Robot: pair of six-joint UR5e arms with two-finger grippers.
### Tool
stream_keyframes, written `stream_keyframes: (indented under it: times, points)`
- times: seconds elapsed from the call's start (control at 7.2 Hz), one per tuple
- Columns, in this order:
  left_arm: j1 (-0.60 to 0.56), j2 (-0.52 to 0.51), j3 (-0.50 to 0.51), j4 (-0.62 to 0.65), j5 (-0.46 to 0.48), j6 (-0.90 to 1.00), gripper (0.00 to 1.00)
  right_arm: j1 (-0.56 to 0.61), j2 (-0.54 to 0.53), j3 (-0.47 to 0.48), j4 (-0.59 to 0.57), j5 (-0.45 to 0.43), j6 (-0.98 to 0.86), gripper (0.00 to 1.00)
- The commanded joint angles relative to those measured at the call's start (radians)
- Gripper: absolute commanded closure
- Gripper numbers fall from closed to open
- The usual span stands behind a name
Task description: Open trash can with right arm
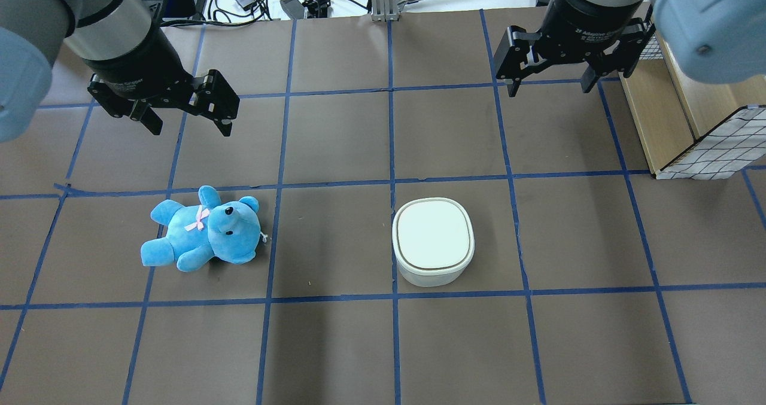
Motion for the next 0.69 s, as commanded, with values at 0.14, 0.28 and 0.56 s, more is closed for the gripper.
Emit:
stream_keyframes:
  times: [0.14,0.28,0.56]
  points:
    - [0.000,0.000,0.000,0.000,0.000,0.000,0.00,0.002,0.001,-0.004,-0.002,0.016,0.001,0.00]
    - [0.000,0.000,0.000,0.000,0.000,0.001,0.00,0.004,0.002,-0.004,-0.002,0.016,0.007,0.00]
    - [0.000,0.000,0.000,0.000,0.000,0.001,0.00,0.004,0.001,-0.007,-0.002,0.016,0.014,0.00]
